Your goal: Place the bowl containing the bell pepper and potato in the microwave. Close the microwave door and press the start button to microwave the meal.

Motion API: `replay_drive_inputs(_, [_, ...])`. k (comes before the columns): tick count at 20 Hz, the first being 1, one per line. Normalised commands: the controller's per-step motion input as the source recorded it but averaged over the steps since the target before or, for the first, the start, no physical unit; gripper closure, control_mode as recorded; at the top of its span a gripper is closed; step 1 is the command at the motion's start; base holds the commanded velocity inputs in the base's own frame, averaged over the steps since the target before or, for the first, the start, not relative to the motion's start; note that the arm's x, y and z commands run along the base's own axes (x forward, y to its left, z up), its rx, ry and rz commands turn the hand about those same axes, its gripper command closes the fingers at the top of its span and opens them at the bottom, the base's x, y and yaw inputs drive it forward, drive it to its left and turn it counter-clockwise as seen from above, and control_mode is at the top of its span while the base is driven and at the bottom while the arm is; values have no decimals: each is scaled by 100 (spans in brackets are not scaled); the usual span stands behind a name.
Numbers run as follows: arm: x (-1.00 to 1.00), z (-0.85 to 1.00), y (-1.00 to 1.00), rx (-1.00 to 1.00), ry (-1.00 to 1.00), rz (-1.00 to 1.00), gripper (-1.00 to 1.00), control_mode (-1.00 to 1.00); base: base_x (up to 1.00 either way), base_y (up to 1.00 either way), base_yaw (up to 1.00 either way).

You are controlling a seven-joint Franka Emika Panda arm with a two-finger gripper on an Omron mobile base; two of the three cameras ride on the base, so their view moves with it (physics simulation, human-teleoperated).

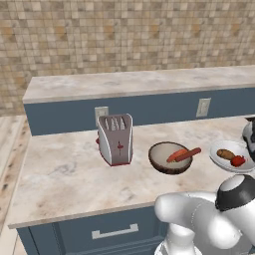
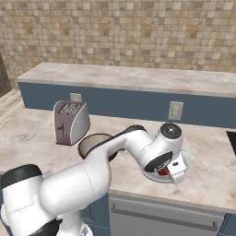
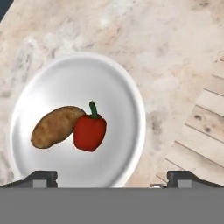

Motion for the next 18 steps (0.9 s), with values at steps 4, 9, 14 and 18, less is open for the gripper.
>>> replay_drive_inputs(4, [0, -25, -21, 26, -11, 0, -100, -100, 0, 0, 0])
replay_drive_inputs(9, [0, -25, -5, 17, -2, 0, -100, -100, 0, 0, 0])
replay_drive_inputs(14, [0, -31, 0, 14, 0, 0, -100, -100, 0, 0, 0])
replay_drive_inputs(18, [1, -40, 0, 9, 0, 0, -100, -100, 0, 0, 0])
